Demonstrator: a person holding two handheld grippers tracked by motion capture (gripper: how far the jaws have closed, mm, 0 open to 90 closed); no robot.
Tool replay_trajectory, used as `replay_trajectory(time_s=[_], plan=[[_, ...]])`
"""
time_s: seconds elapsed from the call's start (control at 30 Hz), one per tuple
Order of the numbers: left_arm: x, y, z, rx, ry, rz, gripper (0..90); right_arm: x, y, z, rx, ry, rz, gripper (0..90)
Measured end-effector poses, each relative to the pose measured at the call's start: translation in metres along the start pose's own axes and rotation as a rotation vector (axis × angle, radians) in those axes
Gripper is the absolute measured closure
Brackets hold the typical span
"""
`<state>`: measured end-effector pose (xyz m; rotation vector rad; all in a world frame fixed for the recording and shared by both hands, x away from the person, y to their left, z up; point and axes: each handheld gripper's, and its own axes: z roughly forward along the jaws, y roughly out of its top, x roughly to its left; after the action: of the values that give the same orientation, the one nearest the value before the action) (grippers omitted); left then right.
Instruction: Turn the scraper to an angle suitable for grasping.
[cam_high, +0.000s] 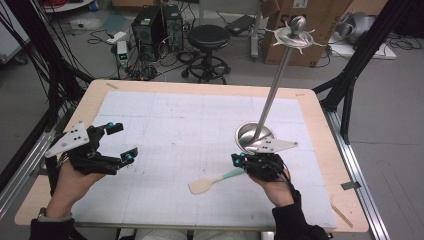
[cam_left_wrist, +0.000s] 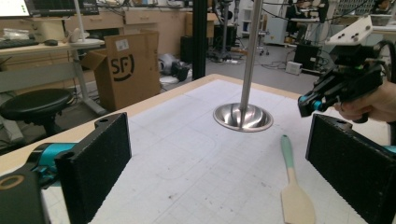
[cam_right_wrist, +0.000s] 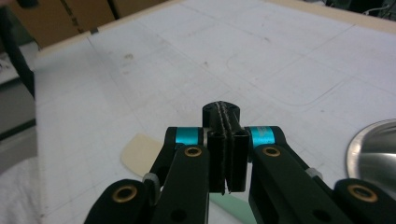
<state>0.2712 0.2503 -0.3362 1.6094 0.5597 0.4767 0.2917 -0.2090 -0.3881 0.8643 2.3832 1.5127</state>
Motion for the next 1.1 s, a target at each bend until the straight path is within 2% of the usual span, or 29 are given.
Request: replay_trajectory(time_s=[0.07, 0.13, 0.23, 0.3, 0.43, 0.53, 0.63, 0.73, 0.87, 0.93, 0.97, 1.1], plan=[[0.000, -0.001, -0.003, 0.001, 0.008, -0.001, 7.2, 0.002, -0.001, 0.011, 0.022, 0.020, -0.005, 89.2], [0.000, -0.001, -0.006, 0.001, 0.017, -0.004, 7.2, 0.007, -0.002, 0.023, 0.044, 0.003, -0.037, 89.1], [0.000, -0.002, -0.009, 0.008, 0.025, -0.002, 7.2, 0.013, -0.005, 0.042, 0.088, 0.002, -0.029, 89.0], [0.000, -0.004, -0.010, 0.011, 0.031, -0.004, 7.2, 0.017, -0.007, 0.052, 0.113, 0.004, -0.043, 88.6], [0.000, -0.006, -0.011, 0.026, 0.035, 0.000, 7.3, 0.019, -0.010, 0.068, 0.163, -0.011, -0.044, 88.5], [0.000, -0.006, -0.011, 0.028, 0.039, -0.002, 7.3, 0.019, -0.011, 0.075, 0.179, -0.032, -0.033, 89.2], [0.000, -0.006, -0.010, 0.026, 0.038, -0.002, 7.3, 0.018, -0.013, 0.080, 0.189, -0.026, -0.030, 89.2], [0.001, -0.006, -0.007, 0.037, 0.037, 0.003, 7.3, 0.020, -0.015, 0.086, 0.205, -0.038, -0.060, 89.2], [0.001, -0.007, -0.005, 0.045, 0.034, 0.001, 7.3, 0.020, -0.018, 0.090, 0.237, -0.046, -0.043, 89.4], [0.001, -0.008, -0.003, 0.051, 0.031, 0.001, 7.3, 0.021, -0.020, 0.094, 0.265, -0.045, -0.056, 89.5], [0.001, -0.008, -0.003, 0.051, 0.031, 0.001, 7.3, 0.021, -0.021, 0.094, 0.259, -0.048, -0.055, 89.5], [0.003, -0.010, -0.001, 0.055, 0.029, -0.004, 7.3, 0.022, -0.022, 0.091, 0.262, -0.047, -0.027, 89.6]])
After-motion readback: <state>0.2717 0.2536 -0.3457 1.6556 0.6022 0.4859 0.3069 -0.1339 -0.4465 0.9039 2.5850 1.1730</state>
